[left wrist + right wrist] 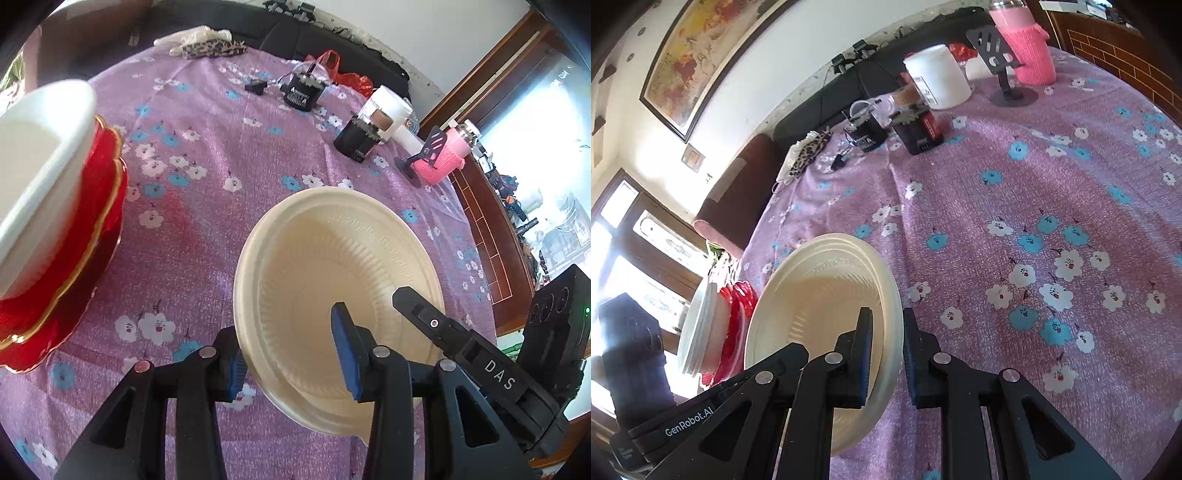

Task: Organize plates and bowls
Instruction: 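Lift the beige bowl with both tools and carry it toward the stack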

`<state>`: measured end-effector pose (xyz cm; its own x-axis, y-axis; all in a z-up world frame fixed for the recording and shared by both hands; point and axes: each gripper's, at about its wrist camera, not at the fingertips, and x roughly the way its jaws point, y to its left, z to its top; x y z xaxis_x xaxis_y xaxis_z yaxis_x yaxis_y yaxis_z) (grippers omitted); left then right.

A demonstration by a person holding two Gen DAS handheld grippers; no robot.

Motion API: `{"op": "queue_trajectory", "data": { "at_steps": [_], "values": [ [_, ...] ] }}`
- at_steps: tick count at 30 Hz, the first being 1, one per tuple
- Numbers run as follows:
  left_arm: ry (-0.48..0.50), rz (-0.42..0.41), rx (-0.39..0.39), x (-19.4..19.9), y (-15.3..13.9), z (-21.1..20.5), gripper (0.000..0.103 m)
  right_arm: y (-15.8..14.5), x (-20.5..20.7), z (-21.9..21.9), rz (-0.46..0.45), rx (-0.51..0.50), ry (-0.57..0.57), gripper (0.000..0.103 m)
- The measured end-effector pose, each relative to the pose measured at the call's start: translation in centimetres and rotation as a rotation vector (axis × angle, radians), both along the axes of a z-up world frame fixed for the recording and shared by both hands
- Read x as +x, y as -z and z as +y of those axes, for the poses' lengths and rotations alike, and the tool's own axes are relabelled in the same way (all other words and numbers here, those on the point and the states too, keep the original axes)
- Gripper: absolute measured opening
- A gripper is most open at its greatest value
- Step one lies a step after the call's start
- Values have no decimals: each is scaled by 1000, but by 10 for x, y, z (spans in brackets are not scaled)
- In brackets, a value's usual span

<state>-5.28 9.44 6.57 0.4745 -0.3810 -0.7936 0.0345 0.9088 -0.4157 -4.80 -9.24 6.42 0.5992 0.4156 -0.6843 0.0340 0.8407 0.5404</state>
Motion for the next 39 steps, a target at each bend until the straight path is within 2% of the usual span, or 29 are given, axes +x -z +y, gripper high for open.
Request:
{"op": "queue_trajectory", "data": {
  "at_steps": [7, 21, 39],
  "values": [
    [10, -64, 49, -18, -15, -4, 40, -9, -12, 2, -24, -9, -2, 17],
    [12, -120, 26, -58, -30, 10, 40, -32, -43, 15, -78, -37, -19, 17],
    [-67, -246, 41, -109, -53, 55, 40, -56, -83, 64, -140, -78, -91, 17]
  ]
}}
